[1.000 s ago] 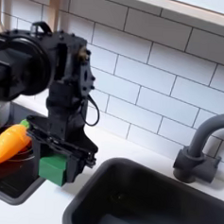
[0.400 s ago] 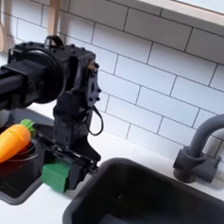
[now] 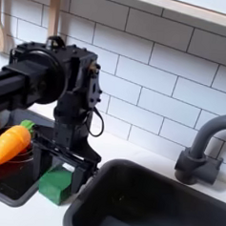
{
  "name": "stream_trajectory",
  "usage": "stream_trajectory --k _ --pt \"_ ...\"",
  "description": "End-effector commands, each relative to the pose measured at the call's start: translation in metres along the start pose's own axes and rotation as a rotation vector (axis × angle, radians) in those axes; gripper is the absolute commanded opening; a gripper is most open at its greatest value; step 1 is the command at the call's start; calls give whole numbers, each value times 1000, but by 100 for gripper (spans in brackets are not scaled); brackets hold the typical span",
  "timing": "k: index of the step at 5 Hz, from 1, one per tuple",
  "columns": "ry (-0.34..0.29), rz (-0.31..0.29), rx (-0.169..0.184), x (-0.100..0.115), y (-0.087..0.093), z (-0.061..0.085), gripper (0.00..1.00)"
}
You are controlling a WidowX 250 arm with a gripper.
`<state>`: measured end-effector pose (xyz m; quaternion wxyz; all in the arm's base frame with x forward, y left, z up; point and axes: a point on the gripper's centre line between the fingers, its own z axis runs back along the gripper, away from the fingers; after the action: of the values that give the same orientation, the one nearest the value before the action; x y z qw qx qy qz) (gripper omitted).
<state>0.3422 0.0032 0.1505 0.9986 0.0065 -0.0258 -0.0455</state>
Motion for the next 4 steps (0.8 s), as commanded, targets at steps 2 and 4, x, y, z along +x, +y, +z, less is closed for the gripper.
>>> stream_trajectory --k 2,4 --pt "-3 -41 4 2 -5 -3 100" --pt "-1 -37 5 2 -2 -4 100"
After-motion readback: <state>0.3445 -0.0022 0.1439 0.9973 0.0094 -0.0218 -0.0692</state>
